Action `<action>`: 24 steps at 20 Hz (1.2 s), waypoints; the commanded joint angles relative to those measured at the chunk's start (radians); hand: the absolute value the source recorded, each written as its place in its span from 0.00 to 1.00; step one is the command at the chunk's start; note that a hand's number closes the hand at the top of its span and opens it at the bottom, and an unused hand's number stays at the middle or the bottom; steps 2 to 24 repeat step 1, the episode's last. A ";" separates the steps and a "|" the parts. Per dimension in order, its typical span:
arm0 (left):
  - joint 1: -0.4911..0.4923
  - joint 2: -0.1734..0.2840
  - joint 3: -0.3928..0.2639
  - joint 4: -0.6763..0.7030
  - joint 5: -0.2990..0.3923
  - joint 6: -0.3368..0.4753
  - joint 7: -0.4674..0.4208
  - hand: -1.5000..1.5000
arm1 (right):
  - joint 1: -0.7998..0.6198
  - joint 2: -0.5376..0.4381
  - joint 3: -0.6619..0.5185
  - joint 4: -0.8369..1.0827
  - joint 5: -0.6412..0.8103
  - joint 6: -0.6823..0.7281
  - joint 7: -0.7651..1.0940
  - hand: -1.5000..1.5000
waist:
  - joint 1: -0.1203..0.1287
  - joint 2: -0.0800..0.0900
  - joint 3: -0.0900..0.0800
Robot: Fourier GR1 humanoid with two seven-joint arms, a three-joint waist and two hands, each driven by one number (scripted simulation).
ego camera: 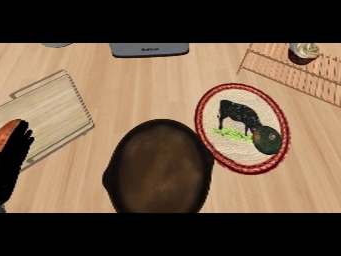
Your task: Pick the cupcake from the placemat and place it in the tiered shelf
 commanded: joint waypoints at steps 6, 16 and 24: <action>0.017 0.006 0.014 0.002 0.021 -0.020 0.001 0.50 | 0.108 -0.153 -0.190 0.052 -0.054 0.192 0.002 0.00 | -0.007 0.001 -0.001; 0.017 0.006 0.014 0.002 0.021 -0.020 0.001 0.50 | 0.108 -0.153 -0.190 0.052 -0.054 0.192 0.002 0.00 | -0.007 0.001 -0.001; 0.017 0.006 0.014 0.002 0.021 -0.020 0.001 0.50 | 0.108 -0.153 -0.190 0.052 -0.054 0.192 0.002 0.00 | -0.007 0.001 -0.001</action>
